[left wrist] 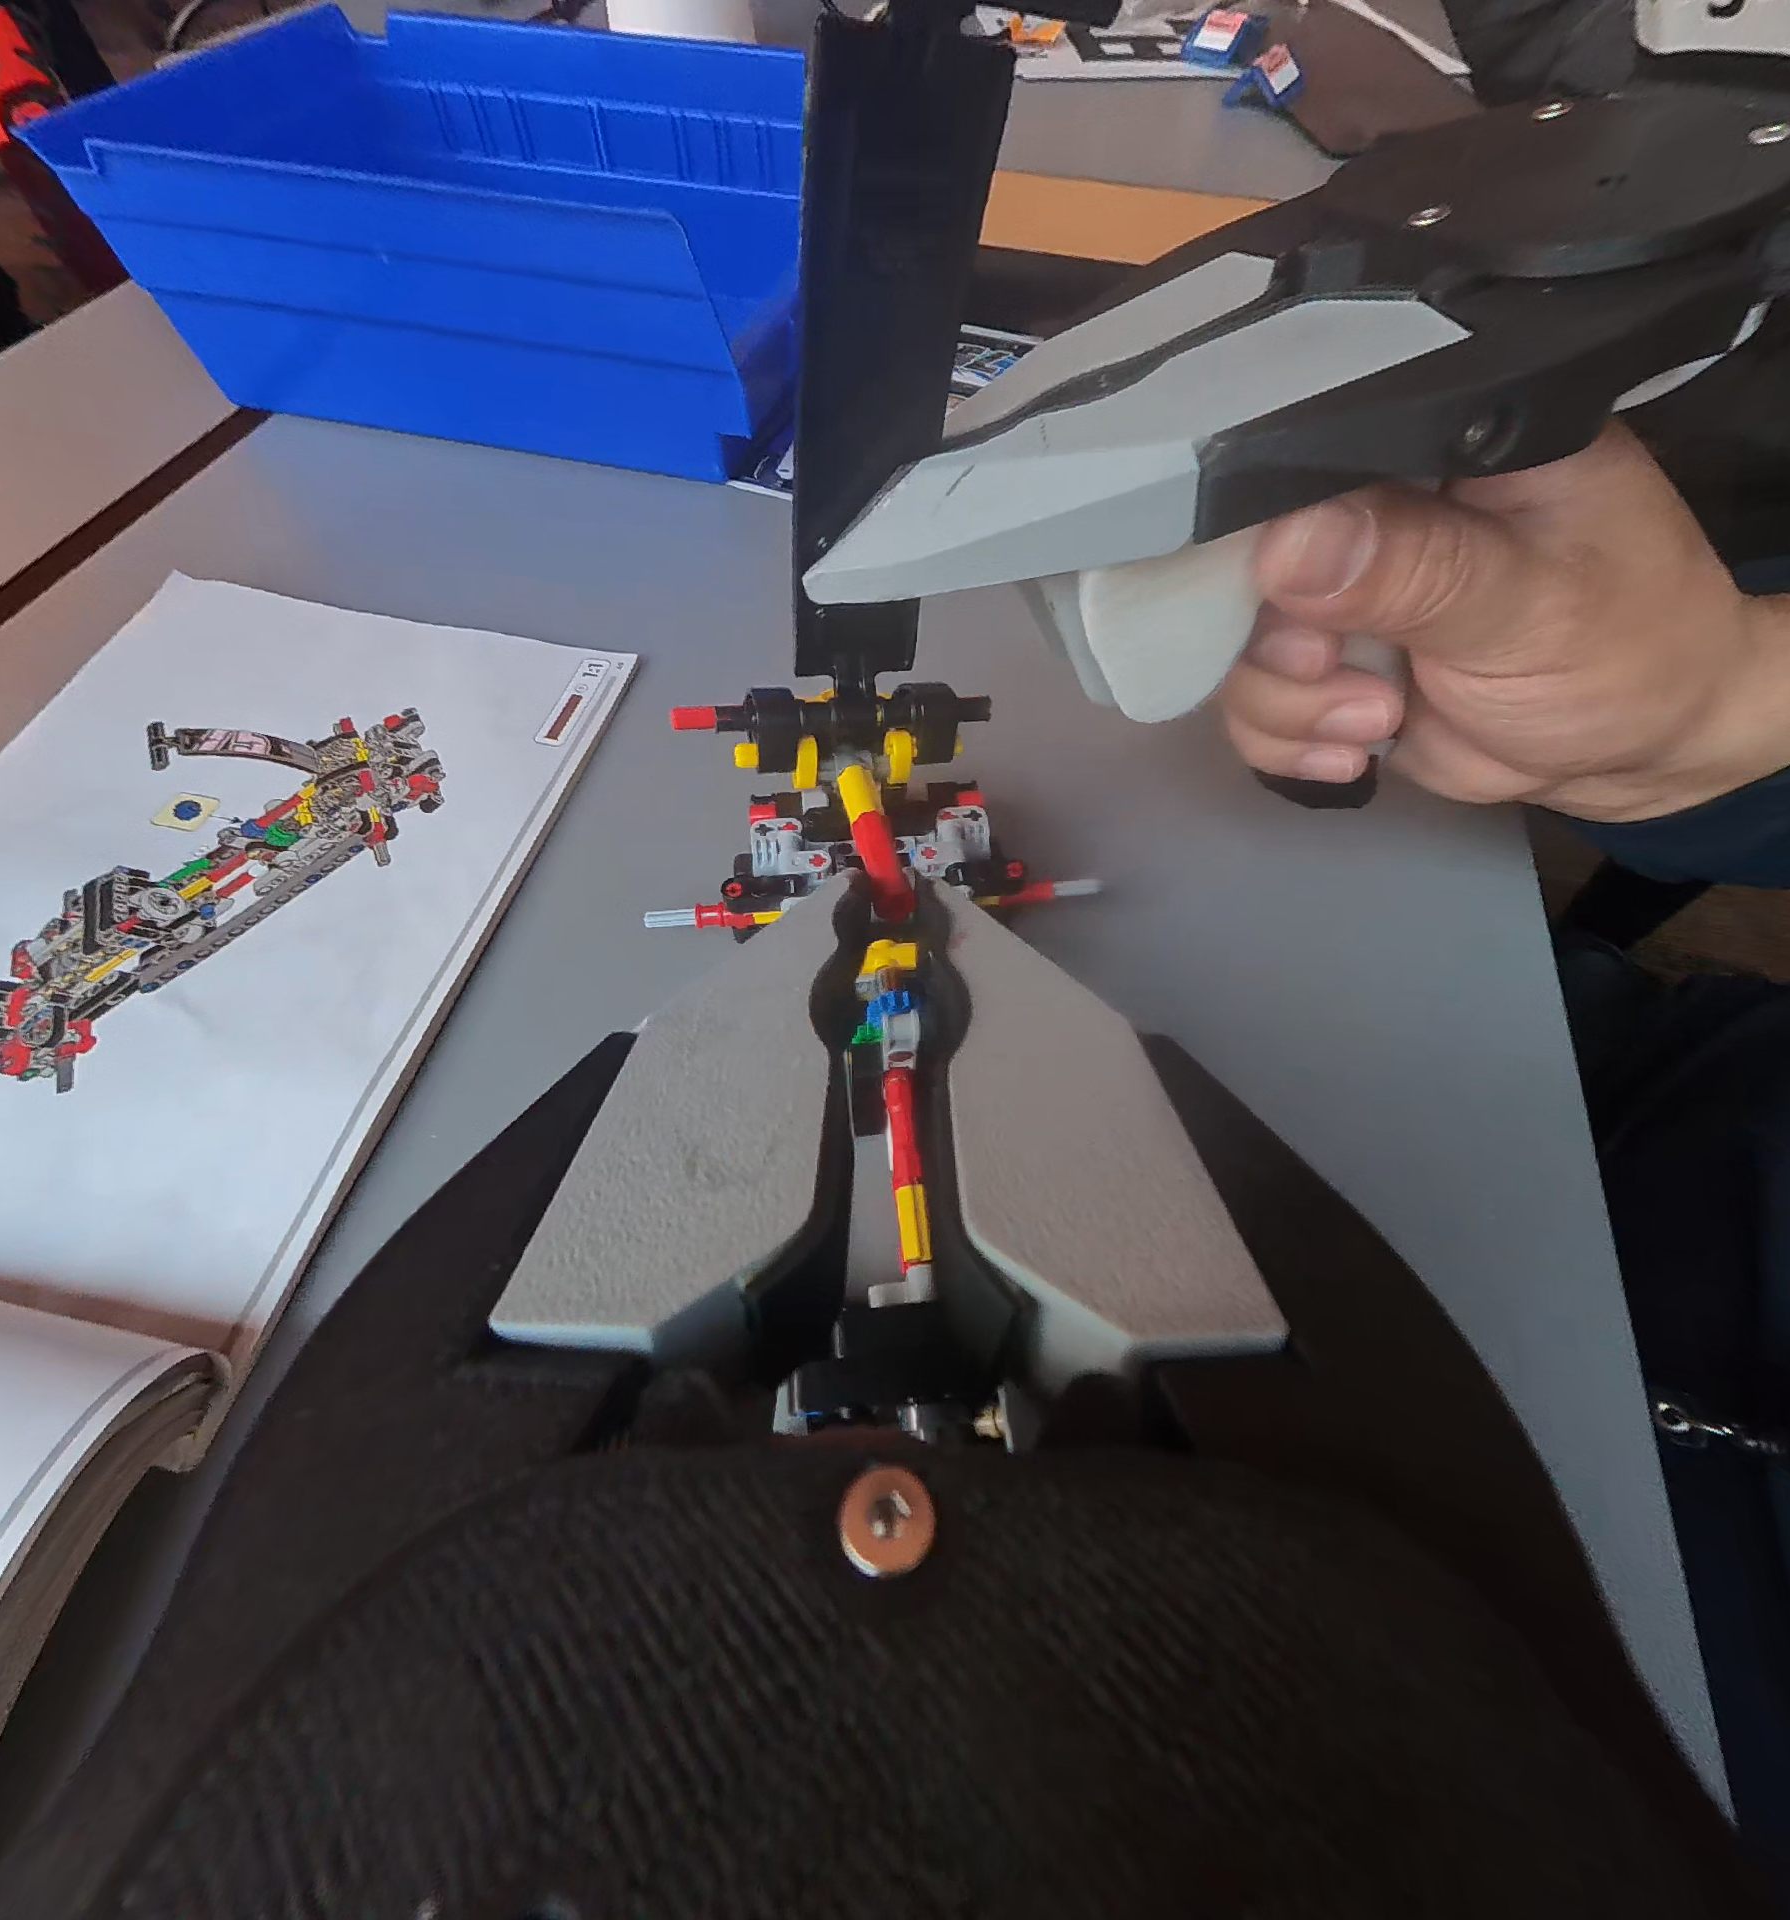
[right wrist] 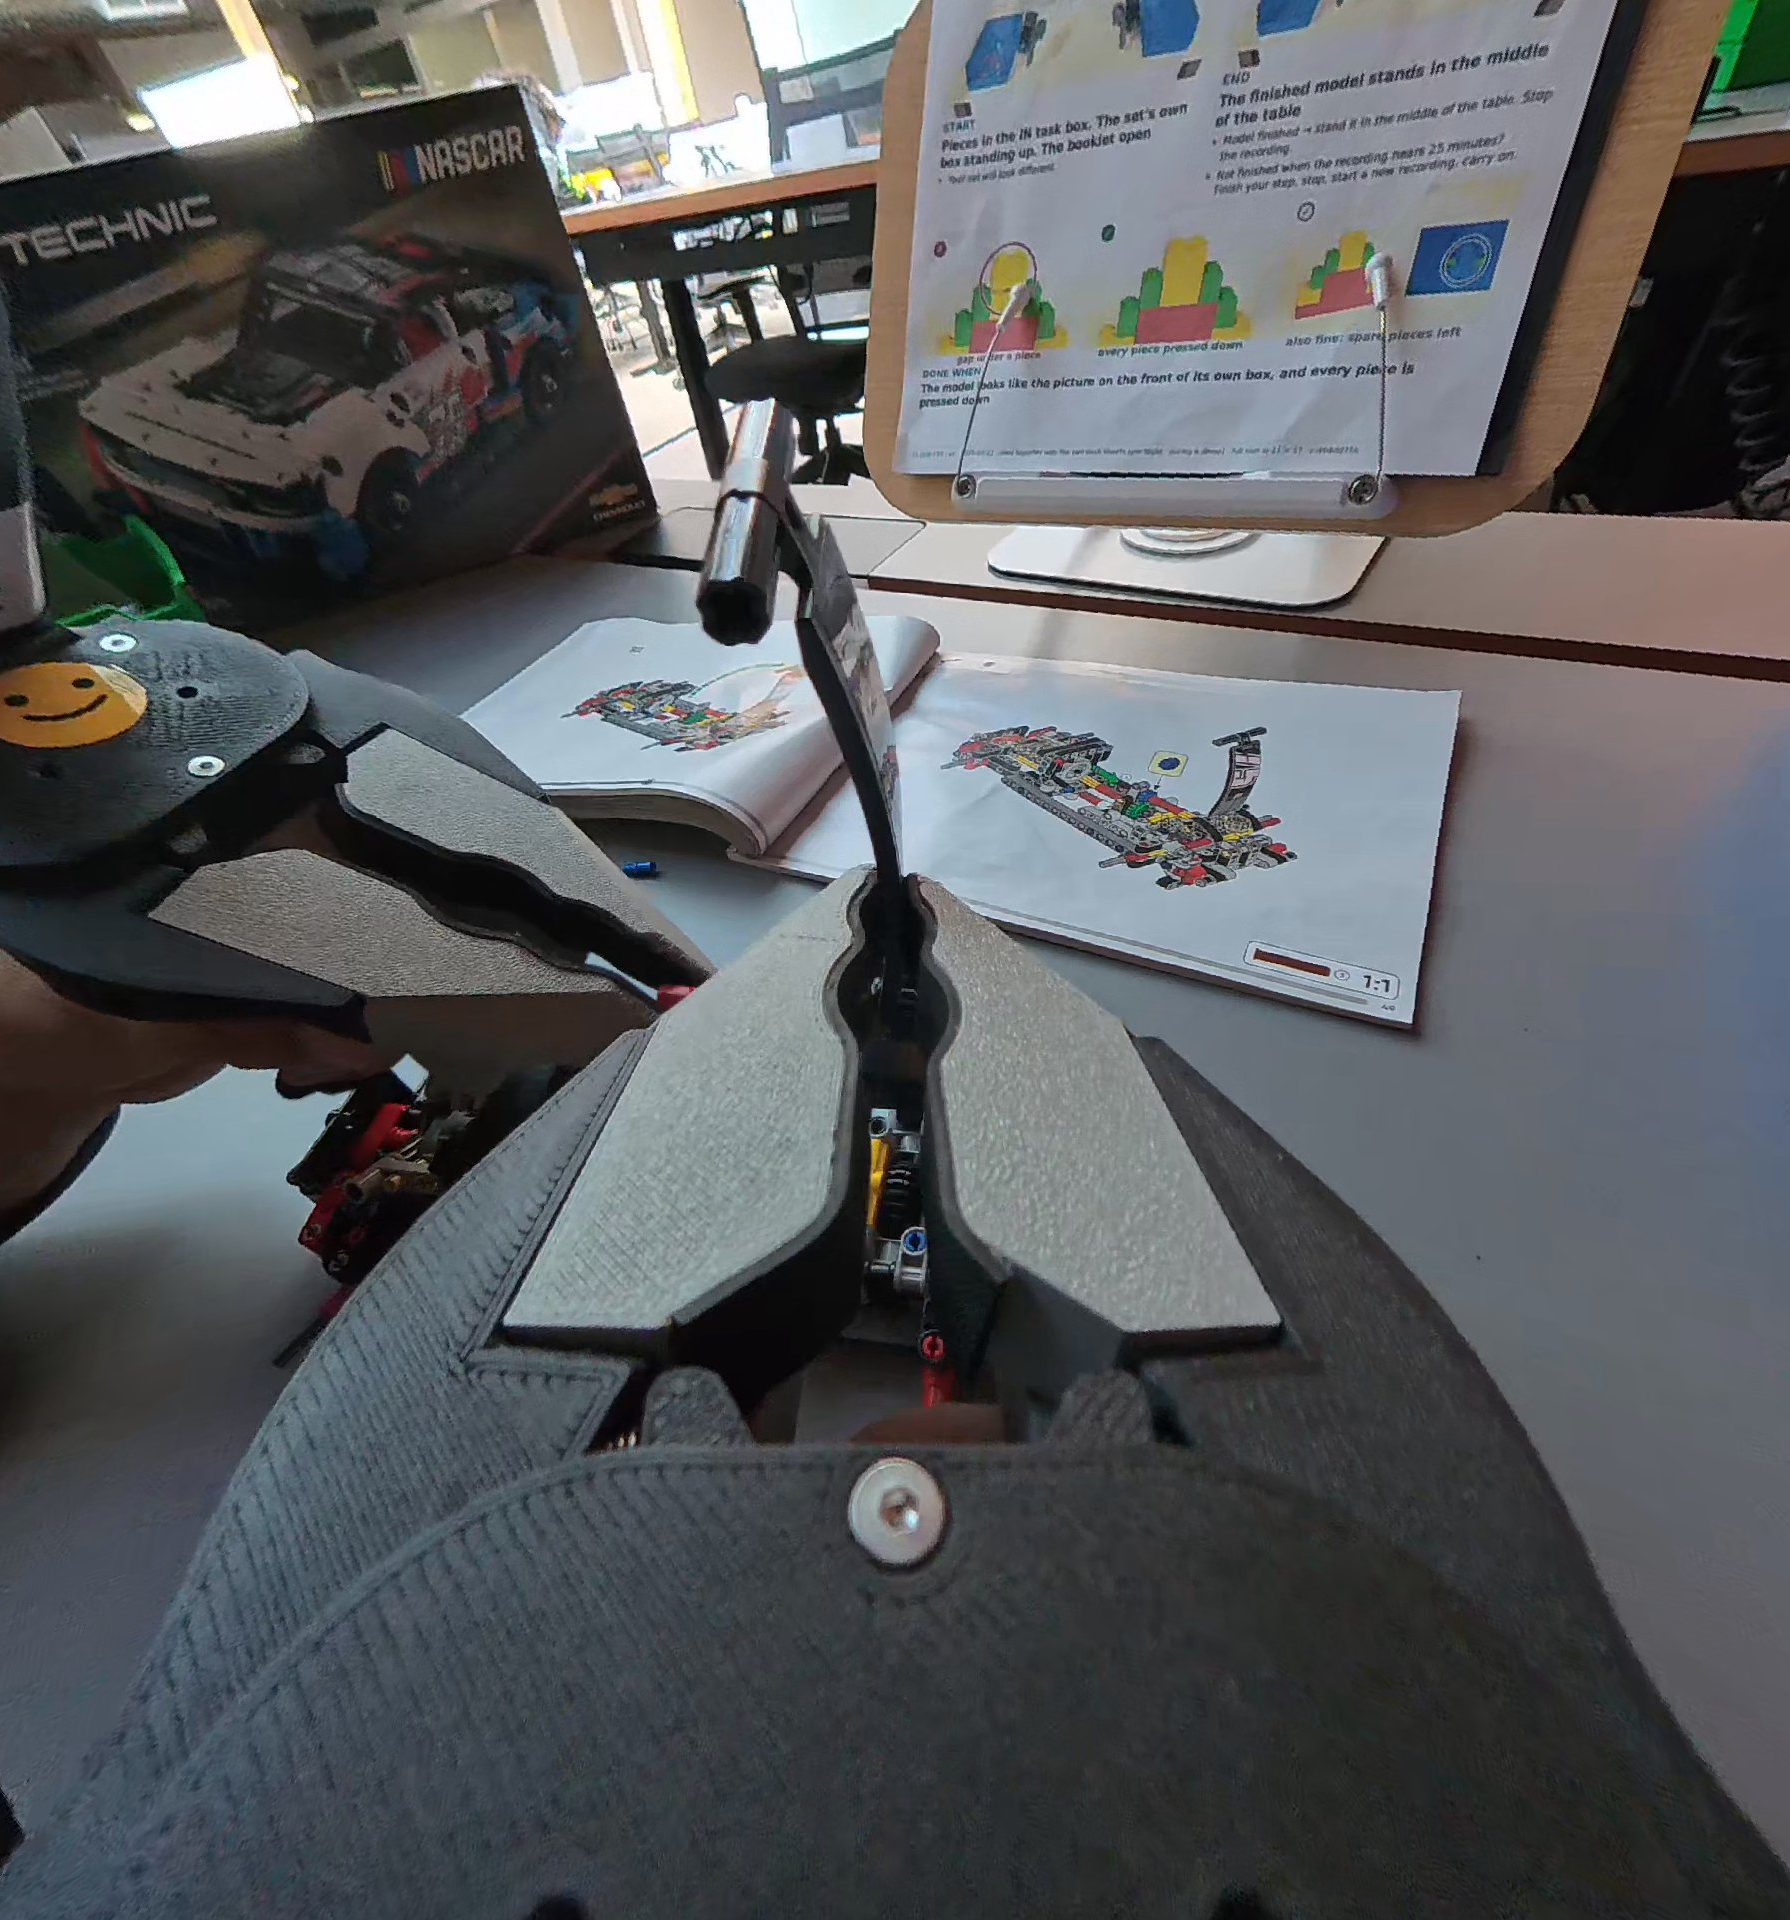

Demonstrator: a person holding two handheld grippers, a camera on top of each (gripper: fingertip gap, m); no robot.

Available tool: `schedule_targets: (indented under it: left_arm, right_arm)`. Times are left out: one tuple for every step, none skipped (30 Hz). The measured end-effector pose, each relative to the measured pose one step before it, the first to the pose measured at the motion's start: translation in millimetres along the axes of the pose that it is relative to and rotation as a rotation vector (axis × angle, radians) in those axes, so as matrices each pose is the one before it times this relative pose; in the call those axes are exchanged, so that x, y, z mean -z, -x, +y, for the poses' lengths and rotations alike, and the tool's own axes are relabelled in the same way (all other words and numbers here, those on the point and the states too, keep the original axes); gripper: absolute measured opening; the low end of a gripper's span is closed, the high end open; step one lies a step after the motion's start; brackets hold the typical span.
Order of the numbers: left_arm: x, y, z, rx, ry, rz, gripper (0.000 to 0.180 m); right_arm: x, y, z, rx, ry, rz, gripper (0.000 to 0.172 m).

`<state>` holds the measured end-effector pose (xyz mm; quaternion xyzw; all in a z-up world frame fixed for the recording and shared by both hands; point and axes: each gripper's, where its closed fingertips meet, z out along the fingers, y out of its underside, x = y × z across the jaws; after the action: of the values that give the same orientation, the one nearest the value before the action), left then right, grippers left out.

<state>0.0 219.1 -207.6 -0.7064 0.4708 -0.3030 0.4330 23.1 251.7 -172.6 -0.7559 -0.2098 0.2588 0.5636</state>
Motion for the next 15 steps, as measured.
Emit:
schedule_targets:
  left_arm:
    - [0.14,0.15,-0.02,0.0012,-0.0029,0.0012,0.004]
    - [0.13,0.18,-0.08,0.0038,-0.0032,0.0036,0.004]
    - [0.39,-0.15,-0.27,0.0070,-0.0049,0.0077,0.004]
    - [0.60,-0.08,-0.12,0.0101,-0.0059,0.0105,0.004]
    - [1.05,0.49,-0.34,0.0109,-0.0074,0.0089,0.004]
    - [1.41,1.20,-0.66,0.0109,-0.0102,0.0060,0.004]
    - [1.42,0.57,-0.96,0.0102,-0.0115,0.0100,0.004]
    - [1.63,0.25,-1.35,0.0105,-0.0132,0.0118,0.004]
    - [1.57,0.08,-1.72,0.0099,-0.0150,0.0108,0.004]
    - [1.65,-0.54,-2.14,0.0050,-0.0173,0.0117,0.004]
    - [1.35,-1.40,-1.94,0.0023,-0.0140,0.0136,0.004]
    - [0.95,-0.70,-1.37,0.0033,-0.0096,0.0066,0.004]
    - [0.65,-0.23,-0.59,0.0017,-0.0050,0.0022,0.004]
    - [0.02,-1.09,-0.07,-0.0011,-0.0020,0.0060,0.004]
    - [-0.23,-1.36,-0.13,-0.0004,-0.0020,0.0062,0.004]
  right_arm:
    - [0.35,-0.05,-0.03,0.0011,-0.0009,-0.0006,0.000]
    - [0.49,0.24,-0.12,-0.0003,-0.0016,-0.0036,0.000]
    - [0.60,0.69,-0.02,0.0003,-0.0016,-0.0083,0.000]
    - [0.60,1.14,-0.08,-0.0022,-0.0011,-0.0152,0.002]
    - [0.21,1.85,-0.05,-0.0095,0.0014,-0.0232,0.004]
    - [0.11,2.17,0.20,-0.0157,0.0038,-0.0293,0.005]
    - [0.45,1.67,0.02,-0.0176,0.0027,-0.0295,0.007]
    - [1.04,1.05,-0.59,-0.0164,-0.0015,-0.0270,0.009]
    - [1.61,0.94,-1.17,-0.0135,-0.0058,-0.0268,0.011]
    - [1.80,0.73,-0.86,-0.0100,-0.0047,-0.0243,0.014]
    - [1.86,0.37,0.22,-0.0066,0.0015,-0.0203,0.018]
    - [1.89,0.80,1.17,-0.0032,0.0059,-0.0199,0.020]
    - [1.91,0.90,1.85,-0.0002,0.0061,-0.0190,0.021]
    - [1.84,0.70,2.22,0.0006,0.0061,-0.0165,0.020]
    - [1.77,0.47,2.57,0.0003,0.0057,-0.0127,0.015]
